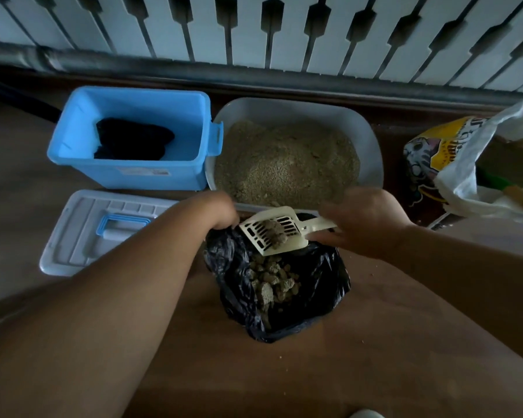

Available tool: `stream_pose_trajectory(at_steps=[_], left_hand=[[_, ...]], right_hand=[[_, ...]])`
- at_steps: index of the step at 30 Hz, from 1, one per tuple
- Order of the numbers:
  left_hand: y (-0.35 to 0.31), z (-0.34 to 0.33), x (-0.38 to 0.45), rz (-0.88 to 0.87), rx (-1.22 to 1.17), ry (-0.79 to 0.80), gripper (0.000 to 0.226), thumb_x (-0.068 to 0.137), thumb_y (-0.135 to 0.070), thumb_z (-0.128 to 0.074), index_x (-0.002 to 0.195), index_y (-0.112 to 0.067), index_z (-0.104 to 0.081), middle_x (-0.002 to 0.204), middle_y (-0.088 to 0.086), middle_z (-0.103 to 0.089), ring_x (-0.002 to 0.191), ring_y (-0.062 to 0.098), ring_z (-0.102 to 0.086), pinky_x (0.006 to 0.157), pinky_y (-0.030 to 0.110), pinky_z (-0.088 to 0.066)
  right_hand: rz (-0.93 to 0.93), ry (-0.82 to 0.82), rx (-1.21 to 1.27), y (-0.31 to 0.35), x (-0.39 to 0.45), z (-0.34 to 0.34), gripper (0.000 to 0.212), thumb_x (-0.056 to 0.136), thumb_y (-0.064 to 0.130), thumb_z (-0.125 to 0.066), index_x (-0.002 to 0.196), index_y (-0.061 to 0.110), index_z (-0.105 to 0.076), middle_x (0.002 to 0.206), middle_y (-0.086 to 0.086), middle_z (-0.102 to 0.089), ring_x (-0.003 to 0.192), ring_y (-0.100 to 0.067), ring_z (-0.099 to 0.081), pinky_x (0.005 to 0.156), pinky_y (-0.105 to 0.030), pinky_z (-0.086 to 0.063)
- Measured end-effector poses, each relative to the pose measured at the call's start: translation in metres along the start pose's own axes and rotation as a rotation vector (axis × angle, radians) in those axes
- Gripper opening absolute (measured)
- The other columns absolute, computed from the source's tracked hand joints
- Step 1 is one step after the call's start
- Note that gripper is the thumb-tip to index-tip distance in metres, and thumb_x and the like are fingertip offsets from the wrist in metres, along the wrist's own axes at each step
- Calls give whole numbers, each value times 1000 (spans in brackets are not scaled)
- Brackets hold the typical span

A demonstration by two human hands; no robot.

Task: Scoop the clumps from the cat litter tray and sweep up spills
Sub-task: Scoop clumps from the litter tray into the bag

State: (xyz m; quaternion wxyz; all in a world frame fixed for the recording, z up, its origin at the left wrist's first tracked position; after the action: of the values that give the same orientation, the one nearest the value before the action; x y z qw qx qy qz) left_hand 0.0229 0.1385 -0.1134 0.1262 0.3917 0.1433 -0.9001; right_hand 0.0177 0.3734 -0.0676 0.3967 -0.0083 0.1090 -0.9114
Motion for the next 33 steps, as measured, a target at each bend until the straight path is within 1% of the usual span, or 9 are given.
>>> stream_pose_trajectory(at_steps=[4,7,9,13,17,20,24,30,33], left_hand=[[2,1,-5,15,-59,5,32,100,-21,-56,123,1,-62,105,15,-61,88,26,-57,75,34,-47],[5,0,-9,30,-139,43,34,96,-19,-60,124,-1,-64,83,5,-60,86,24,-57,78,35,-53],[4,1,-11,43,-156,66,33,97,-18,-59,125,0,-63,78,4,-55,87,26,-60,77,36,-54],[2,-2,-10,89,-154,118,24,101,-14,-50,117,3,-55,96,19,-54,84,33,-59,72,39,-52],[5,-2,-9,102,-97,159,31,101,-12,-45,130,-4,-52,103,20,-56,76,31,-57,56,34,-49],[8,-6,-13,102,-134,249,33,95,-18,-55,126,-7,-54,108,16,-63,86,28,-66,73,38,-60],[3,-18,-19,113,-159,406,46,84,-22,-62,128,-13,-60,121,16,-63,105,33,-66,88,48,-59],[-11,2,-20,50,-71,210,72,93,-55,-59,150,-15,-42,153,12,-40,131,33,-48,108,43,-43],[-13,9,-11,35,-158,158,55,97,-50,-55,136,-11,-60,145,13,-51,120,30,-54,102,39,-44]], right_hand=[[218,-165,-108,8,0,0,43,84,61,-63,79,18,-66,60,1,-58,59,-21,-54,53,-27,-31],[233,-274,-97,10,-3,6,24,86,39,-73,82,17,-65,65,-2,-57,62,-22,-52,54,-29,-35],[217,-317,-110,8,-4,11,18,88,32,-72,82,17,-64,66,-2,-56,62,-22,-50,56,-28,-31],[179,-303,-111,5,-5,10,19,95,33,-61,83,17,-63,68,-2,-58,64,-22,-51,54,-29,-34],[7,-296,17,-6,-7,12,23,91,40,-65,86,18,-62,70,0,-61,63,-21,-53,54,-30,-39],[-85,-273,69,-17,-8,10,26,95,42,-57,88,17,-62,65,-1,-58,59,-23,-53,51,-29,-37],[-321,-220,66,-37,-2,10,36,100,50,-40,86,20,-54,57,6,-45,54,-19,-44,47,-26,-28],[-369,-89,-33,-55,12,3,34,102,47,-41,92,20,-59,58,7,-42,56,-17,-46,47,-27,-22],[-312,-11,-39,-61,20,0,36,101,48,-40,98,21,-63,63,7,-43,58,-17,-46,49,-28,-22]])
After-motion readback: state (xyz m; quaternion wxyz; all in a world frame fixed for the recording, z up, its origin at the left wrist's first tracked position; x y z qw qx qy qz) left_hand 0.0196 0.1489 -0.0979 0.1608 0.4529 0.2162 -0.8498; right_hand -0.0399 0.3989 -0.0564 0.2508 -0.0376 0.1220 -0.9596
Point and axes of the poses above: each hand's wrist, its own x-axis towards the middle knuckle, its own z-axis out of the back of the hand, y = z × x, the point moved 5 cm from there along x, towards the middle knuckle
